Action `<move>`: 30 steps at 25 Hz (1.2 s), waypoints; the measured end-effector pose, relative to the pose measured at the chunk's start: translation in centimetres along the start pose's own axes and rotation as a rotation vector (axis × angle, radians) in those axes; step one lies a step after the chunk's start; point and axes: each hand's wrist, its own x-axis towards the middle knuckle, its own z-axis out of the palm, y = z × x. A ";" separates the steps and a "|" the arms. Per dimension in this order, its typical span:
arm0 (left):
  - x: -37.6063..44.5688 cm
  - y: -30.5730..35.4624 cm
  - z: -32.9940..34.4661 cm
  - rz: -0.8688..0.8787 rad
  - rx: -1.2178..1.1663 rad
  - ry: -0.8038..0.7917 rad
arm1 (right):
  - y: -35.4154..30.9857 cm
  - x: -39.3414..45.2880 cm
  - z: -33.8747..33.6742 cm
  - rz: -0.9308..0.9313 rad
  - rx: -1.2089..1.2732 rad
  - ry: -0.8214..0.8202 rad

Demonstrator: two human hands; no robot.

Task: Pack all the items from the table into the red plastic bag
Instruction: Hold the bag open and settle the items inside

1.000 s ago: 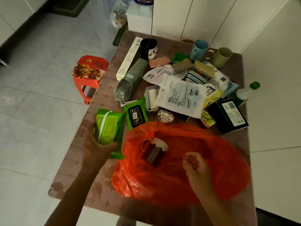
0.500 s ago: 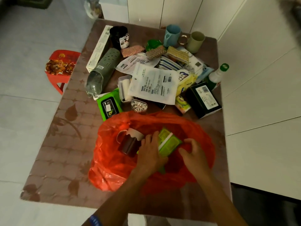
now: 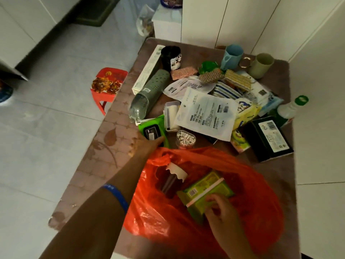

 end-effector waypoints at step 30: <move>-9.3 4.8 8.3 0.778 0.233 -0.600 | 5.1 5.8 -3.2 0.381 0.083 -0.058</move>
